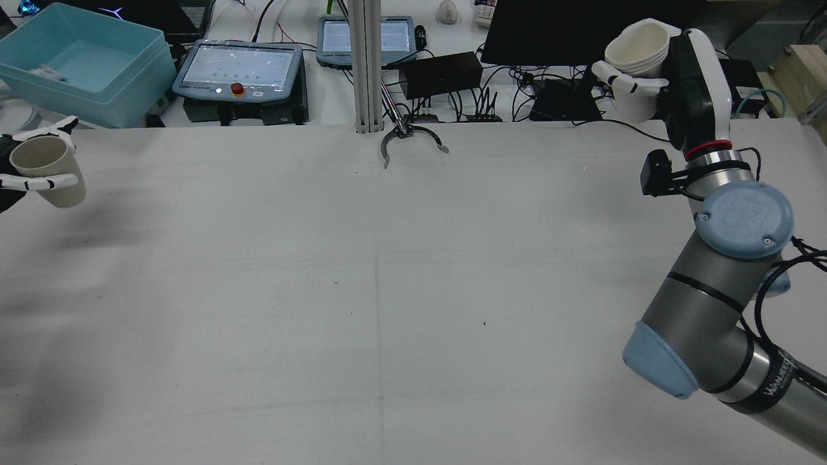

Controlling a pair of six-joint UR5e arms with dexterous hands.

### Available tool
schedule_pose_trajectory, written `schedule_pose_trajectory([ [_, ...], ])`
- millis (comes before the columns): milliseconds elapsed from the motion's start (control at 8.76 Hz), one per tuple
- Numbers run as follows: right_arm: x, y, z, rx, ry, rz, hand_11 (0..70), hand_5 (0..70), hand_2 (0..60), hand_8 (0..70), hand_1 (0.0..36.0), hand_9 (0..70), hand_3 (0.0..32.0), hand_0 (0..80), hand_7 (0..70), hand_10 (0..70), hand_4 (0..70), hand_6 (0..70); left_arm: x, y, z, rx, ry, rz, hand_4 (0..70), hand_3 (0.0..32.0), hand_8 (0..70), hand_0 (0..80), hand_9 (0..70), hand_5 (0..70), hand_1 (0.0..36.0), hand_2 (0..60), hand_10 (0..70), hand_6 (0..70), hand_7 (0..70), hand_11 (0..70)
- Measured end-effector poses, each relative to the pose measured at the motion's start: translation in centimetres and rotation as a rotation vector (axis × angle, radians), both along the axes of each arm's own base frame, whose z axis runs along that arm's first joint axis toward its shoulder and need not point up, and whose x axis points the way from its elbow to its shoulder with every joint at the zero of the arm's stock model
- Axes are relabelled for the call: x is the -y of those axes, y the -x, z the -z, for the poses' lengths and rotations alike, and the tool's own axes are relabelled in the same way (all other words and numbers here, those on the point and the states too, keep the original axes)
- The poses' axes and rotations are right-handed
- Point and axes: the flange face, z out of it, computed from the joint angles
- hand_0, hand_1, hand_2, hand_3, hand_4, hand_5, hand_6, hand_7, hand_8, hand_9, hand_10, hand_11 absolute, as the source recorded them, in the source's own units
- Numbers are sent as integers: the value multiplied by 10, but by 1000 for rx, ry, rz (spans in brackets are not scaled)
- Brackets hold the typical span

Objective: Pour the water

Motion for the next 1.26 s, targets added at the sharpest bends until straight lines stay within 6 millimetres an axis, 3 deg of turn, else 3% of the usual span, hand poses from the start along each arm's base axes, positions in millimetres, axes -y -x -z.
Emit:
schedule_pose_trajectory([
  [114,-2,-2,-3,-5,4,2,401,690,409,419,157,570,0,471,533,270,205,426,-16,16,-37,9,18,25,275,0,19,414,38,490,360,600,44,18,67,83],
  [342,-5,-4,-10,-15,14,6,398,693,403,418,154,568,0,468,538,269,203,428,-44,40,-99,24,40,80,271,0,19,415,38,446,356,600,42,15,63,78],
  [456,-6,-3,-12,-20,18,8,397,693,400,418,152,568,0,468,538,267,202,428,-53,48,-123,29,42,99,263,0,18,429,38,420,301,600,38,14,63,70],
  [570,-6,-2,-15,-25,22,11,395,690,390,416,149,567,0,468,538,266,199,427,-60,53,-142,35,43,116,252,0,15,430,35,362,193,542,33,16,67,58],
  [685,-7,0,-17,-28,26,14,394,691,386,415,148,565,0,467,537,266,199,427,-66,57,-158,39,45,129,245,0,13,430,33,341,143,355,29,16,67,51],
  [799,-7,2,-19,-31,29,18,392,691,384,415,146,565,0,467,538,265,199,427,-70,60,-169,41,47,136,242,0,14,432,35,340,146,359,30,16,64,53],
  [913,-8,4,-20,-34,32,22,392,689,382,415,145,566,0,466,539,265,198,428,-73,62,-175,43,49,139,231,0,12,438,33,321,112,216,28,18,70,48],
  [1027,-8,6,-21,-37,35,25,389,686,372,415,143,566,0,467,534,262,193,425,-75,63,-179,41,46,141,194,0,6,409,25,207,47,19,21,14,71,36],
  [1255,-9,8,-23,-40,37,28,386,686,371,417,142,567,0,465,531,260,191,426,-79,67,-184,31,31,144,174,0,0,354,3,45,8,0,10,0,51,17],
])
